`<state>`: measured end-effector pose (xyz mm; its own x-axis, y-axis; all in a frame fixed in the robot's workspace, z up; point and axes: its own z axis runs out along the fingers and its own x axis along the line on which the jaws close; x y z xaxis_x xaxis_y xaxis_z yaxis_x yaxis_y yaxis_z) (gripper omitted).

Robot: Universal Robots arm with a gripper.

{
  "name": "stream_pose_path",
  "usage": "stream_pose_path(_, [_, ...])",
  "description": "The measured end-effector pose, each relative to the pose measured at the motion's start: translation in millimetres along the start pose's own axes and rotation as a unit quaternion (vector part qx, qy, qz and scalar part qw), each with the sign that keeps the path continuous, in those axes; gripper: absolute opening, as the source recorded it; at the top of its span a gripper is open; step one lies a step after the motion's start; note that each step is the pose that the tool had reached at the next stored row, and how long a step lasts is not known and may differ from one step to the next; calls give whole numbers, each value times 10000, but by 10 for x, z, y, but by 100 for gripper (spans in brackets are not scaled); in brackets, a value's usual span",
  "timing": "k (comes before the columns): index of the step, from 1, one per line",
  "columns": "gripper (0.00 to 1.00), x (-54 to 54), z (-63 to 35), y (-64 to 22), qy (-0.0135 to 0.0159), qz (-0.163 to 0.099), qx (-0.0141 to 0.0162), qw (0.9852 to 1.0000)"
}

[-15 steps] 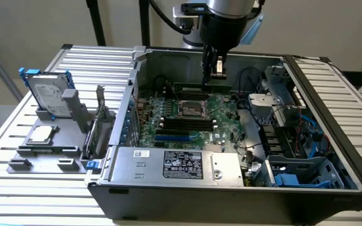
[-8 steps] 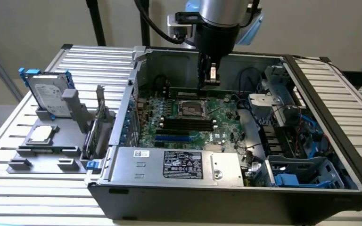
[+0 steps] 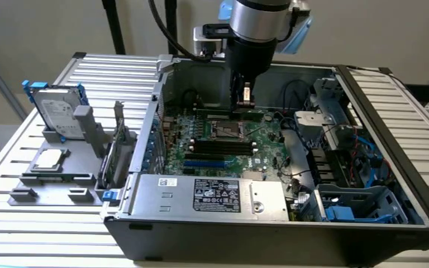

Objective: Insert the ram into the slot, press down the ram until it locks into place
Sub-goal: 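Insert the ram into the slot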

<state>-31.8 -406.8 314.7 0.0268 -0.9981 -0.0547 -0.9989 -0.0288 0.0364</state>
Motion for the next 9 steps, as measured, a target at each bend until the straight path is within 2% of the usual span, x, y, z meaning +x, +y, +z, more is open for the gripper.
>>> stream_pose_path(9, [13, 9, 164, 14, 0, 0, 0, 10000])
